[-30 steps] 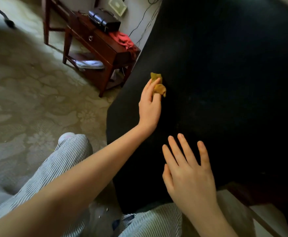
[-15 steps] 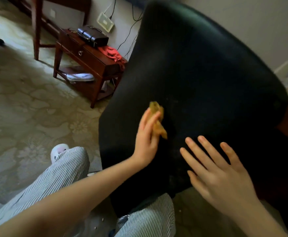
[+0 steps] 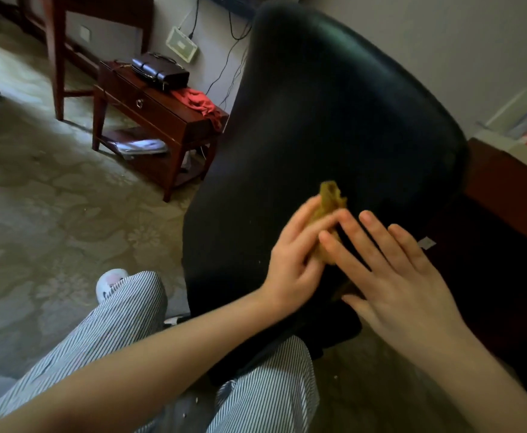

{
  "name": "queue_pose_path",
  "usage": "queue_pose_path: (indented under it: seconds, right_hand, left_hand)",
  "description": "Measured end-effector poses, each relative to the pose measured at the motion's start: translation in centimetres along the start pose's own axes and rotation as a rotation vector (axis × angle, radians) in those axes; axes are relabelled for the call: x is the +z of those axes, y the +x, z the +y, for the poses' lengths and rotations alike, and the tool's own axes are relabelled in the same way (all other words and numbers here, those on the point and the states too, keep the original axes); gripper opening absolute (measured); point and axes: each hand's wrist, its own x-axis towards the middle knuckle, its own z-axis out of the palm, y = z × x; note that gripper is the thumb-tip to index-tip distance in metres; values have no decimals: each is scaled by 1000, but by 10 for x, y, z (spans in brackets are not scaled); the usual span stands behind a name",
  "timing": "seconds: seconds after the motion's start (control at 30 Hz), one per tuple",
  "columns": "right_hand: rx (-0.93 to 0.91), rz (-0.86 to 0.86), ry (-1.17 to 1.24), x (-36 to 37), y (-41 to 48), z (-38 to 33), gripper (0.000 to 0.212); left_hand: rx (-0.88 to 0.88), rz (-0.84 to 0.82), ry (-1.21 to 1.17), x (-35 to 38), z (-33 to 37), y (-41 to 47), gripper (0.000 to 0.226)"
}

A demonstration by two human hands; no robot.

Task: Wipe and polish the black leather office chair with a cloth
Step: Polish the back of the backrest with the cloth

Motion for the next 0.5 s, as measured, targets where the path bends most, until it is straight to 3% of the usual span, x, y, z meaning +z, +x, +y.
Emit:
queue_pose_path:
  seconds: [0.1, 0.2, 0.27, 0.33, 0.43, 0.5]
  right_hand:
    - [2, 29, -80, 1, -5, 0, 83]
    - [17, -6, -118, 2, -12, 1, 89]
    - [38, -39, -126, 1, -16, 0, 96]
    - [46, -19, -155, 4, -21, -3, 86]
    - [58, -13, -174, 7, -23, -4, 74]
    - [62, 0, -177, 6, -19, -2, 71]
  left_hand:
    - [201, -179, 95, 2, -12, -39, 30]
    - [328, -381, 204, -13, -30, -74, 31]
    - [292, -423, 230, -28, -41, -90, 32]
    - [106, -253, 209, -41, -48, -89, 34]
    - [-267, 178, 199, -59, -67, -50, 47]
    - [-484, 320, 205, -74, -89, -15, 48]
